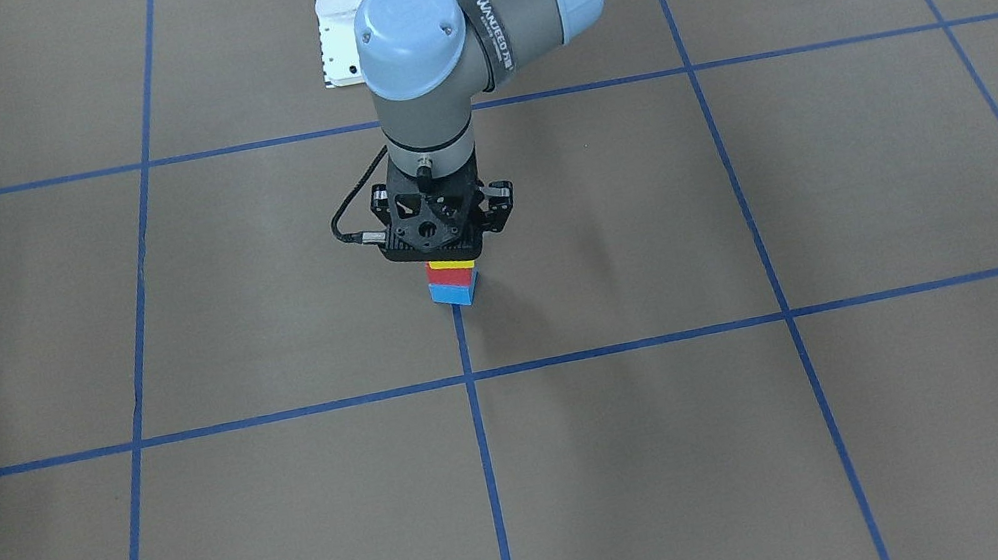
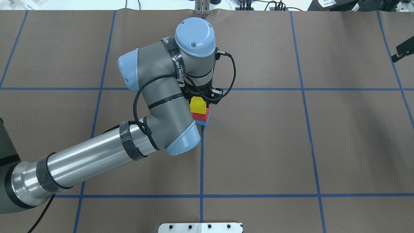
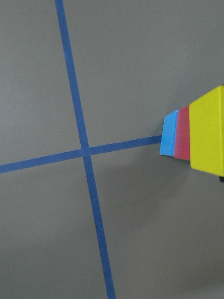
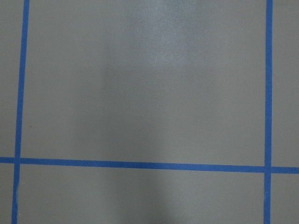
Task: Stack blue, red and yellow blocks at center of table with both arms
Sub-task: 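Lower the yellow cube onto the red cube and open the left gripper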
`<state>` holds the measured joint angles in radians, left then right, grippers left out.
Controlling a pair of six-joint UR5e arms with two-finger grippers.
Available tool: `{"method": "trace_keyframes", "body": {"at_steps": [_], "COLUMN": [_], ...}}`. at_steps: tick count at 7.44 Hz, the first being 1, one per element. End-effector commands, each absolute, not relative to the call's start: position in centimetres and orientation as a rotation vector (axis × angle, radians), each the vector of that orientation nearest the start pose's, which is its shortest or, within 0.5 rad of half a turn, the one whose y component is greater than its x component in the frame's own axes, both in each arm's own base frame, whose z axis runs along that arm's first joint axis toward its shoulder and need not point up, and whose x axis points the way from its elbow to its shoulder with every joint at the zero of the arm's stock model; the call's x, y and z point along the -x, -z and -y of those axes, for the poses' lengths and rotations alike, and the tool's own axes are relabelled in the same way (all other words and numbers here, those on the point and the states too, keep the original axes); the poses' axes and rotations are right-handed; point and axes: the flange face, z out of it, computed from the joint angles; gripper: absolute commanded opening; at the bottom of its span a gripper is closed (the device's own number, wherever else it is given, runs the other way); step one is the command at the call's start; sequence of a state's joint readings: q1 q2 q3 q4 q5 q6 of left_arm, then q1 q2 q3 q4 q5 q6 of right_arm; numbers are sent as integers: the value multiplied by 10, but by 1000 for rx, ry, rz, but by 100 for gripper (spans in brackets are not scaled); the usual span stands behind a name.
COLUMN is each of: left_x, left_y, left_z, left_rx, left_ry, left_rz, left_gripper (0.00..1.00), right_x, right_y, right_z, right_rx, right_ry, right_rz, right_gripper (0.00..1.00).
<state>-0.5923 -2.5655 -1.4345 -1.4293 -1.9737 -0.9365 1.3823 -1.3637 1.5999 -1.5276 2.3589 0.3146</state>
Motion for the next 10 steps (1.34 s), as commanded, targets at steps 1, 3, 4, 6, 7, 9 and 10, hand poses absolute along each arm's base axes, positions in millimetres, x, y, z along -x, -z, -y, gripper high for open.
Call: {"method": "trace_keyframes", "body": {"at_steps": [1,3,4,6,7,9,10], "left_x": [-569,-573,-581,-585,-584,-575,-563], "left_y": [-99,-98,-103,-110,-111,-104,-97], "left_z": [493,488,479,475,475,475,478], "left_rx": [-91,-92,-102,-108,-107,-117,-122], "left_ry": [-188,-197,-207,-214,-214,-209,-199], "left_rz": [-805,-813,-838,-851,-849,-858,-861], "left_gripper": [0,52,100,100,100,100,100], "right_x": [47,43,42,42,42,42,42], "right_y": [-526,-525,-525,-526,-526,-524,-524], "right_z": [585,585,585,584,584,586,586], "right_rx": [-63,-66,-67,-66,-65,-67,-69], "right_ry": [-9,-14,-15,-12,-11,-12,-11], "right_rz": [824,824,824,823,823,823,823], "right_gripper": [100,100,100,100,100,100,100]}}
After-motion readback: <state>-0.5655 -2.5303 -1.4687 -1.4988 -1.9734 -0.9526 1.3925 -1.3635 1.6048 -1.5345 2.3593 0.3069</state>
